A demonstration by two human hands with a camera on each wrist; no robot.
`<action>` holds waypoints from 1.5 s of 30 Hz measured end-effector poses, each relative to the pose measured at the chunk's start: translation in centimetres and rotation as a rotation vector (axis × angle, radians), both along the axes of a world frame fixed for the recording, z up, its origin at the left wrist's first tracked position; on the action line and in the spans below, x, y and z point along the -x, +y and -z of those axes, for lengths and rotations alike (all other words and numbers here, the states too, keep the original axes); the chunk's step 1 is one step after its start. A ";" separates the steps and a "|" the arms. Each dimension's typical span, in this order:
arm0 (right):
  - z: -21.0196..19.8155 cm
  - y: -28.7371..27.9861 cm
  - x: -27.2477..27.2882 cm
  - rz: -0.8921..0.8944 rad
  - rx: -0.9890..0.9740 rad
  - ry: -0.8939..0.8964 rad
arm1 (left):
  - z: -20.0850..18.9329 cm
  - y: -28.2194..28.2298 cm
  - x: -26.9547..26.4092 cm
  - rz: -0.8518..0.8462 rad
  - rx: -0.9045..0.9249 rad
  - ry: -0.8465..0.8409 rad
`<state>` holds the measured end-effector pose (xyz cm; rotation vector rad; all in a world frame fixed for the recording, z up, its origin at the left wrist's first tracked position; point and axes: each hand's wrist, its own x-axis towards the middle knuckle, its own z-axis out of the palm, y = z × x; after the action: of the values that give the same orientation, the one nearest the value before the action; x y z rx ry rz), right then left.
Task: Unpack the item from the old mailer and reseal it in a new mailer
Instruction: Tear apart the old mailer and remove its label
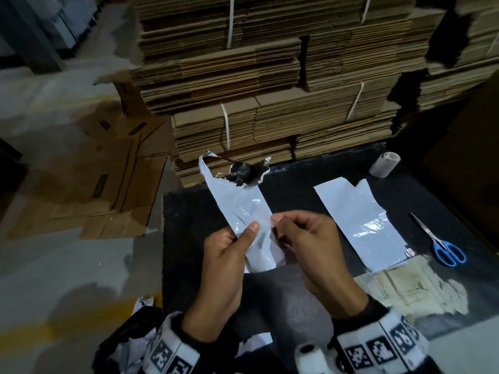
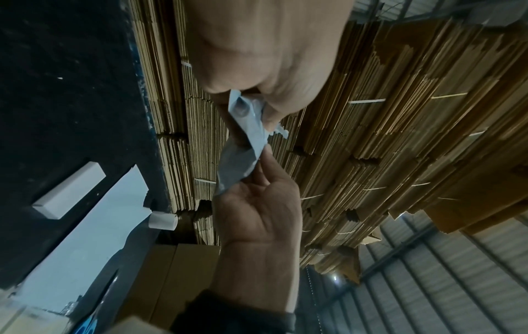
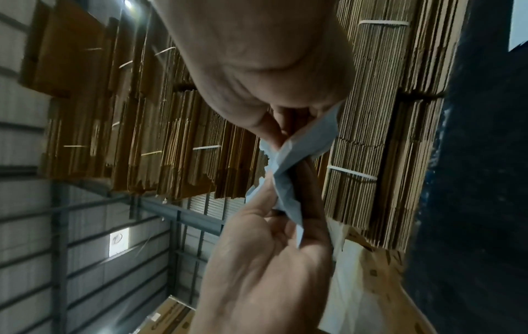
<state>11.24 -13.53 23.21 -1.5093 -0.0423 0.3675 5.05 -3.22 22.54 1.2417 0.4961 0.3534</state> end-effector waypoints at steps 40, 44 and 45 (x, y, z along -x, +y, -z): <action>0.9 0.6 0.1 0.148 -0.050 -0.113 | 1.6 -1.8 -0.7 -0.178 0.111 -0.072; 1.2 0.1 0.0 0.112 0.137 -0.312 | 1.2 -1.6 -0.5 -0.156 0.081 -0.034; 1.4 0.0 0.1 0.111 0.174 -0.365 | 1.1 -1.7 -0.5 -0.147 0.086 -0.028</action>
<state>11.14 -13.49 21.85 -1.7280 -0.2191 0.0028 5.55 -4.87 21.48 1.1189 0.5741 0.4687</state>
